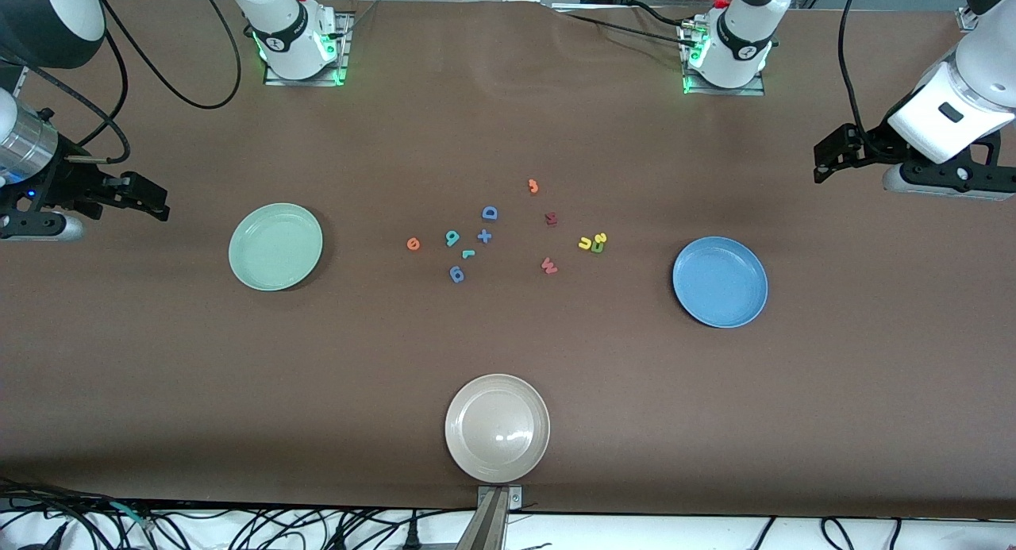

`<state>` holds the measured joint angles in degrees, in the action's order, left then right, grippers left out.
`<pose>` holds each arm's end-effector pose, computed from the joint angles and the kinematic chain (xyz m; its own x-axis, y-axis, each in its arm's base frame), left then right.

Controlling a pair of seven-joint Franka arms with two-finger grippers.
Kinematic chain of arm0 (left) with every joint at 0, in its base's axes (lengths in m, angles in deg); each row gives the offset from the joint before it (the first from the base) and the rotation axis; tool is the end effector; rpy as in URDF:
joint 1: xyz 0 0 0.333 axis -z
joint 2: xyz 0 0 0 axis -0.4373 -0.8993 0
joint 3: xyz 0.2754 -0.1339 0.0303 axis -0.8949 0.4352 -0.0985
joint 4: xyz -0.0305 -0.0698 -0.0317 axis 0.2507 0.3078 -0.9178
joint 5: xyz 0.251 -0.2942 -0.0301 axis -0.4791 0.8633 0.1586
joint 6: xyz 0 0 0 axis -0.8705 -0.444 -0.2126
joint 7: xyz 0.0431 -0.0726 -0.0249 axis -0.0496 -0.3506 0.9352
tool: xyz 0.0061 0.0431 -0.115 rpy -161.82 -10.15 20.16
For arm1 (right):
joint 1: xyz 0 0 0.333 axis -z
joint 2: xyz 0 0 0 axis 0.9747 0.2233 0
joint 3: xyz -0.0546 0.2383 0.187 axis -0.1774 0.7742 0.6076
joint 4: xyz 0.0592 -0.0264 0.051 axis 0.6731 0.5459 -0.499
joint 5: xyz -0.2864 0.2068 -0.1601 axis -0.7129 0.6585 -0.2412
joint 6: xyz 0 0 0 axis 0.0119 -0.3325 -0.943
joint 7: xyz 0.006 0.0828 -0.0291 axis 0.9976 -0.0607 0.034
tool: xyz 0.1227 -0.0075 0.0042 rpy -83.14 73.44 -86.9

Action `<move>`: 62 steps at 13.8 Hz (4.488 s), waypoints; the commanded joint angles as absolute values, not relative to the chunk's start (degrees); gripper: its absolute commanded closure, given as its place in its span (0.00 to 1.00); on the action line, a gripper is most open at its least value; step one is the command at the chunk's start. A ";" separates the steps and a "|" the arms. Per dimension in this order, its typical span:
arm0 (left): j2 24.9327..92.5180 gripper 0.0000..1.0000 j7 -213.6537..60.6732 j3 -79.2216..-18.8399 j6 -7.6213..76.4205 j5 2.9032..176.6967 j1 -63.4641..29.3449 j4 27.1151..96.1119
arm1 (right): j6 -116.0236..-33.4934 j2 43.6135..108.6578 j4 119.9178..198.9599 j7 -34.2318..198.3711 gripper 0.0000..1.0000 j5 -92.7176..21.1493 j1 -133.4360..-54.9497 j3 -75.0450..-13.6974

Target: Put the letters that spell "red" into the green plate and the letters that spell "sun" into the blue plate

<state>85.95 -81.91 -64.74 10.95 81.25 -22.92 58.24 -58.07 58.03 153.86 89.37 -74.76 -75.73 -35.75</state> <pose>0.5412 -0.0537 0.5704 0.9968 -0.0782 -0.0195 -0.0780 -0.9969 0.0061 0.5862 0.0134 0.5336 1.0000 -0.0028 0.0019 -0.0029 -0.9995 0.0299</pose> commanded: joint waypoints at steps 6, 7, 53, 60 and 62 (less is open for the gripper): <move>86.81 0.00 -82.15 -64.81 10.31 82.65 -23.21 58.49 | -57.75 57.42 154.37 89.21 0.00 -74.83 -76.13 -36.20; 86.81 0.00 -82.15 -64.81 10.31 82.65 -23.21 58.49 | -57.75 57.42 154.28 89.21 0.00 -74.83 -76.13 -36.28; 85.49 0.00 -82.06 -64.37 10.05 83.18 -23.48 58.49 | -57.75 57.42 154.72 89.21 0.00 -74.83 -76.13 -36.29; 80.49 0.00 -82.68 -61.82 9.43 83.27 -18.48 58.49 | -57.66 57.33 154.72 89.12 0.00 -74.83 -76.13 -36.29; 77.25 0.00 -82.76 -61.73 10.48 83.27 -16.19 58.67 | -57.66 57.33 154.72 89.12 0.00 -74.83 -76.13 -36.46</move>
<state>80.36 -81.92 -61.40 9.63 81.40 -18.07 59.01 -57.93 58.03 154.26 89.36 -74.76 -75.73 -35.90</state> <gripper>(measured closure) 0.000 0.000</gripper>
